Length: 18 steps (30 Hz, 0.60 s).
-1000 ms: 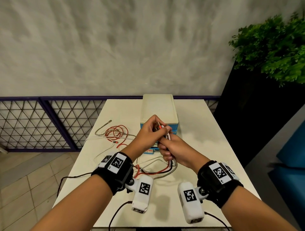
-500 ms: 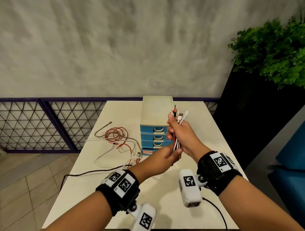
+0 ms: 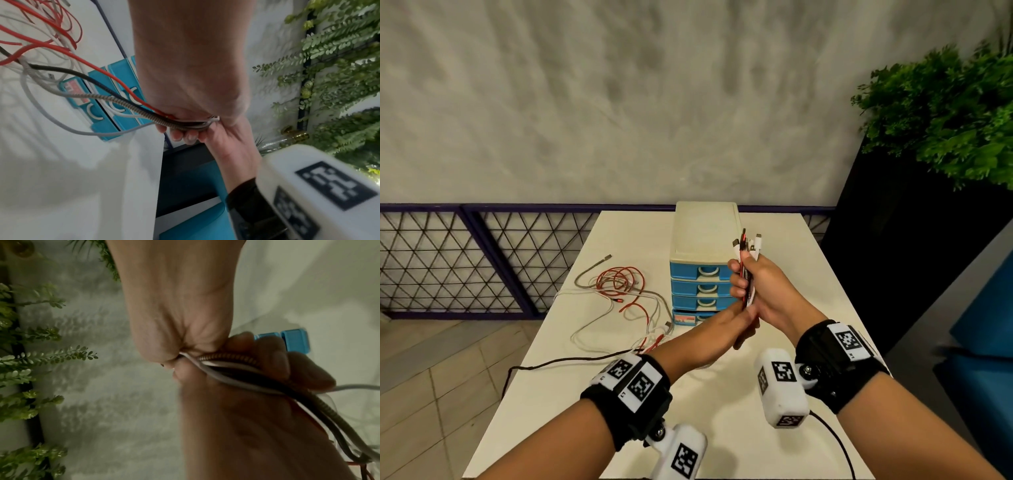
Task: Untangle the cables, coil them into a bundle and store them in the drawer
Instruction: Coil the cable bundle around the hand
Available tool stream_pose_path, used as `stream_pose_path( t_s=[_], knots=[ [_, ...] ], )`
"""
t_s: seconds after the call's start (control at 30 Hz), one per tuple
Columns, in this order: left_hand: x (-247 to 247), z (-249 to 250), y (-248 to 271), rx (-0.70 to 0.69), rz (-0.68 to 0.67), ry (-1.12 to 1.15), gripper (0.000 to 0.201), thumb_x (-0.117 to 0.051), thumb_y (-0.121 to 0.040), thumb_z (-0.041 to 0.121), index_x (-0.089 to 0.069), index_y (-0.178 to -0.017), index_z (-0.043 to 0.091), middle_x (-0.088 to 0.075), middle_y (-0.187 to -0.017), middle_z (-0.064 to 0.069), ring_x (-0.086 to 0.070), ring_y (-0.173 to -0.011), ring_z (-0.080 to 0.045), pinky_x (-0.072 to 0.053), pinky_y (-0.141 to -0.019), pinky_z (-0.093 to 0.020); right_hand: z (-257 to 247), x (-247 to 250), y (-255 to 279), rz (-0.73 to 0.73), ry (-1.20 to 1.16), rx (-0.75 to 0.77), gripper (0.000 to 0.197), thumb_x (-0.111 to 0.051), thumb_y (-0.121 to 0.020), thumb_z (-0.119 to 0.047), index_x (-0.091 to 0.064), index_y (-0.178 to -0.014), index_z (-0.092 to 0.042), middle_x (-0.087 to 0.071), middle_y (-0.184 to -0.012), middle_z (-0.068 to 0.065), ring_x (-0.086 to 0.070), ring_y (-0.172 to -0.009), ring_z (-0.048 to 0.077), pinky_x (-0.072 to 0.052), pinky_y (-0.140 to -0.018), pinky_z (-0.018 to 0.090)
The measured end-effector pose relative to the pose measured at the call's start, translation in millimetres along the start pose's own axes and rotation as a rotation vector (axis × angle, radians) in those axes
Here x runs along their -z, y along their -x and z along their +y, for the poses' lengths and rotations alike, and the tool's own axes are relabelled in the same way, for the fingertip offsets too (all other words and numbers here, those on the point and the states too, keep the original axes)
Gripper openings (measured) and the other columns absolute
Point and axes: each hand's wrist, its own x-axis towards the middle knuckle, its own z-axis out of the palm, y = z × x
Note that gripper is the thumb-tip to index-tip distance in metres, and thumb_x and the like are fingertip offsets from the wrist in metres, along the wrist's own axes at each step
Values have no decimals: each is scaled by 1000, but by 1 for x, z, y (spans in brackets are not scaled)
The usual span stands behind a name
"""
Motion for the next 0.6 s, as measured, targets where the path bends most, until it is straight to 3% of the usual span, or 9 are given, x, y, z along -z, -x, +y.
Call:
stream_pose_path(
  t_s=[0.07,0.13,0.23,0.3,0.37,0.5,0.6],
  knots=[
    [1,4,0,2,12,14,49,-15,-100,46,-44,-79,13,-40,-68,4,-34,-60,-9,-33,-58,-15,2,2,1,-19,34,5,10,-33,-106,-20,-38,-99,-13,-43,-74,2,-34,-42,6,-33,-39,18],
    [1,0,-3,4,54,-4,49,-16,-101,43,-42,-70,16,-39,-63,4,-33,-56,-8,-32,-57,-20,2,3,1,-34,33,11,11,-34,-105,-18,-41,-100,-12,-46,-76,3,-38,-45,8,-36,-41,20],
    [-2,-9,-8,19,142,-186,40,-25,-101,38,-44,-71,21,-47,-65,6,-43,-58,-6,-38,-66,-31,2,2,3,-24,130,21,23,-35,-105,-22,-50,-115,-8,-50,-73,2,-47,-53,12,-45,-53,23],
    [-4,-11,-9,8,160,-324,37,-27,-102,35,-47,-78,17,-52,-73,1,-48,-68,-14,-43,-73,-37,6,1,5,-35,257,26,29,-36,-105,-28,-56,-108,-7,-50,-66,1,-52,-55,14,-49,-56,22],
    [-4,-11,-8,-11,132,-359,35,-27,-102,31,-47,-79,15,-51,-74,0,-46,-69,-17,-43,-73,-36,10,0,7,-38,358,36,33,-36,-104,-34,-55,-94,-9,-45,-59,1,-52,-51,15,-51,-56,23],
    [3,-14,-6,-25,73,-253,40,-30,-101,39,-47,-69,21,-47,-64,7,-44,-53,-3,-39,-60,-24,8,4,6,-12,281,81,35,-33,-103,-40,-45,-85,-13,-36,-58,0,-40,-42,12,-44,-49,27],
    [21,-24,0,30,-1,-236,47,-33,-97,49,-48,-65,19,-47,-55,8,-51,-49,-10,-44,-60,-27,3,12,3,23,127,142,34,-31,-103,-42,-42,-85,-15,-33,-56,-2,-33,-39,10,-37,-38,21]
  ],
)
